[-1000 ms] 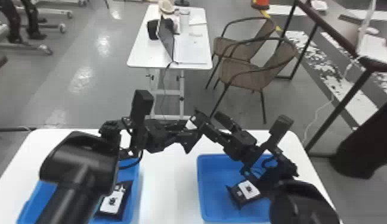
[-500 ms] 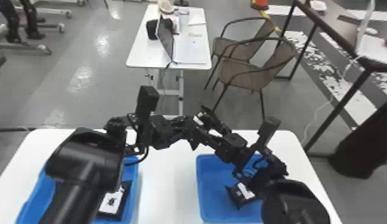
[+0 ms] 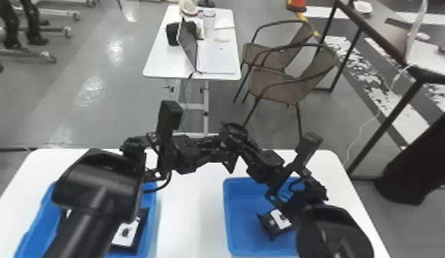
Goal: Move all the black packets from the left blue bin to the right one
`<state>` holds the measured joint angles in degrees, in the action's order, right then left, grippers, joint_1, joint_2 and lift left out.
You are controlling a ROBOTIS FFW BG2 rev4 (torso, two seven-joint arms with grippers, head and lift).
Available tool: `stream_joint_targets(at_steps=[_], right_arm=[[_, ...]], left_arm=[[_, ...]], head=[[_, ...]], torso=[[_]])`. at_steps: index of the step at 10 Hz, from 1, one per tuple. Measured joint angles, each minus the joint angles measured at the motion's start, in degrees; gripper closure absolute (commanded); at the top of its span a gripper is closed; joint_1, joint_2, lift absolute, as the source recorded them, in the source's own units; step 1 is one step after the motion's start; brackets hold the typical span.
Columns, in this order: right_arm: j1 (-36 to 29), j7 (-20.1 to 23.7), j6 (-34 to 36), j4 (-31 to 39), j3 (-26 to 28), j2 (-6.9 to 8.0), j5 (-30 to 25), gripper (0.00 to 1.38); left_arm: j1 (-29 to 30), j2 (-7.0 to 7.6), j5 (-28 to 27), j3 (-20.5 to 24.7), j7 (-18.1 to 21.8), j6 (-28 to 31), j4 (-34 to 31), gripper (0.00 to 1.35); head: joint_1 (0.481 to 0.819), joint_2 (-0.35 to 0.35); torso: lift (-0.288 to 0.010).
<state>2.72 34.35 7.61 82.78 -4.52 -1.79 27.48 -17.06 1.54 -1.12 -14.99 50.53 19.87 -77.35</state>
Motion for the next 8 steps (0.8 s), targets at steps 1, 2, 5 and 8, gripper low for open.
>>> stream_joint_targets(at_steps=[1, 2, 5, 8], right_arm=[[-0.09, -0.26, -0.62, 0.00, 0.00, 0.01, -0.01, 1.10], [-0.31, -0.38, -1.72, -0.02, 0.01, 0.01, -0.01, 1.18], [-1.43, -1.86, -3.51, -0.44, 0.49, 0.11, 1.20, 1.18], [-3.48, -3.38, -4.23, -0.04, 3.80, 0.04, 0.65, 1.18]], left_arm=[[0.00, 0.08, 0.28, -0.21, 0.00, 0.10, 0.06, 0.87], [0.00, 0.12, 0.49, -0.33, 0.00, 0.19, 0.08, 0.73], [2.06, 0.52, 1.23, 1.97, -0.17, 2.56, -2.05, 0.09], [9.40, 0.61, 2.06, 10.50, -0.17, 5.45, -10.25, 0.12]], head=[[0.695, -0.111], [0.695, -0.115], [0.695, -0.111], [0.695, -0.090]], torso=[[0.000], [0.000], [0.000], [0.000]])
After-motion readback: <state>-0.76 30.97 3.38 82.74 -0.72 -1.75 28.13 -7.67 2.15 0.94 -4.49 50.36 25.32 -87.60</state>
